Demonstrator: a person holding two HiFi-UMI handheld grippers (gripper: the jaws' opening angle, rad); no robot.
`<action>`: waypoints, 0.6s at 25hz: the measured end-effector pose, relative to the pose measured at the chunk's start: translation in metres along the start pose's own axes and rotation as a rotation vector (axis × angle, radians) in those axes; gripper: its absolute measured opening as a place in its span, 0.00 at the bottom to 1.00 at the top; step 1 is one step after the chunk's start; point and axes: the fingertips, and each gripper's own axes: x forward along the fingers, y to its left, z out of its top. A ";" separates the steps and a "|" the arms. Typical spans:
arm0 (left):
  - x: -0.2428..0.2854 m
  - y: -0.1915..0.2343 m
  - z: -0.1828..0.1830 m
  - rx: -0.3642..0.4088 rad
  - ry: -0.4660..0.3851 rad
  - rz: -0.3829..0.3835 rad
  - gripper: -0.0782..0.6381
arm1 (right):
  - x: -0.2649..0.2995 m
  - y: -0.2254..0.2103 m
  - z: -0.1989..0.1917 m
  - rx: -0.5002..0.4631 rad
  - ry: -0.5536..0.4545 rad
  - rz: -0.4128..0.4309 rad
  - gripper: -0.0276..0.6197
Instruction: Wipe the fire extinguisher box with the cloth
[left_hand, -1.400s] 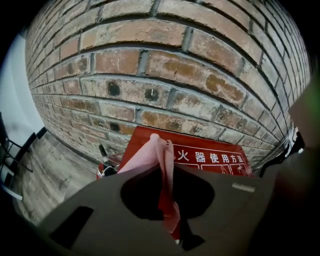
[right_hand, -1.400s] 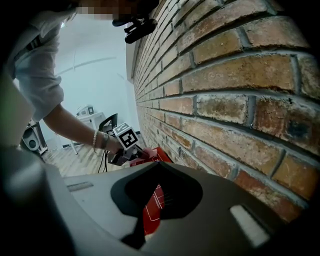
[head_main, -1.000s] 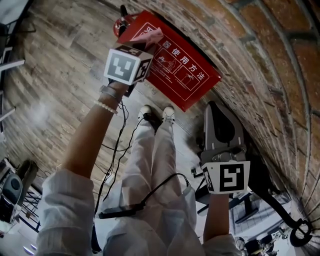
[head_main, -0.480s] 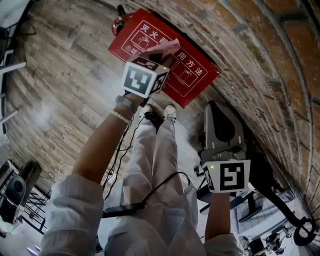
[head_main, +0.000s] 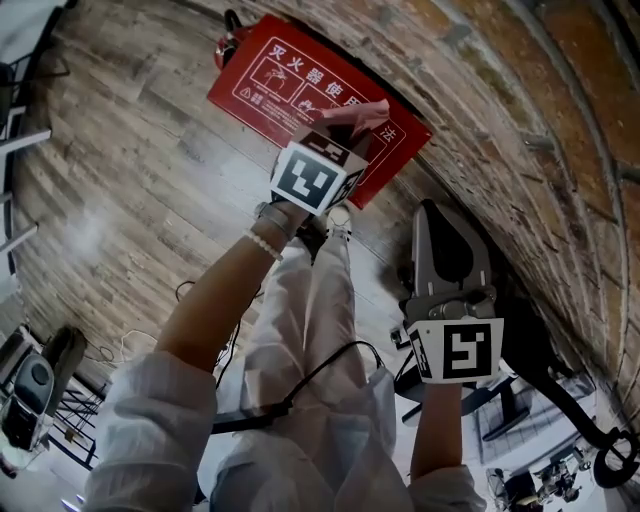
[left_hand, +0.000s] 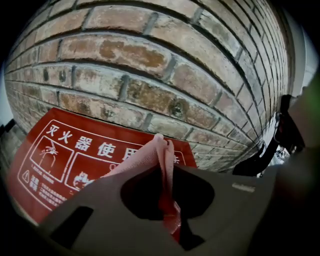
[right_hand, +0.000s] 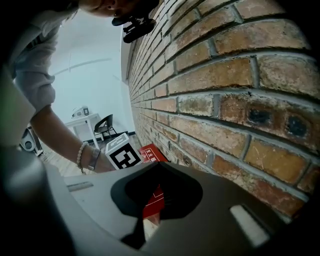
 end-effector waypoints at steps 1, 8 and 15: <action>0.002 -0.006 -0.001 0.010 0.006 -0.009 0.12 | -0.001 0.000 -0.001 0.000 0.002 -0.001 0.05; 0.016 -0.042 -0.012 0.030 0.035 -0.061 0.12 | -0.010 -0.005 -0.006 0.009 0.001 -0.012 0.05; 0.027 -0.075 -0.021 0.021 0.050 -0.112 0.12 | -0.017 -0.010 -0.008 0.014 -0.003 -0.028 0.05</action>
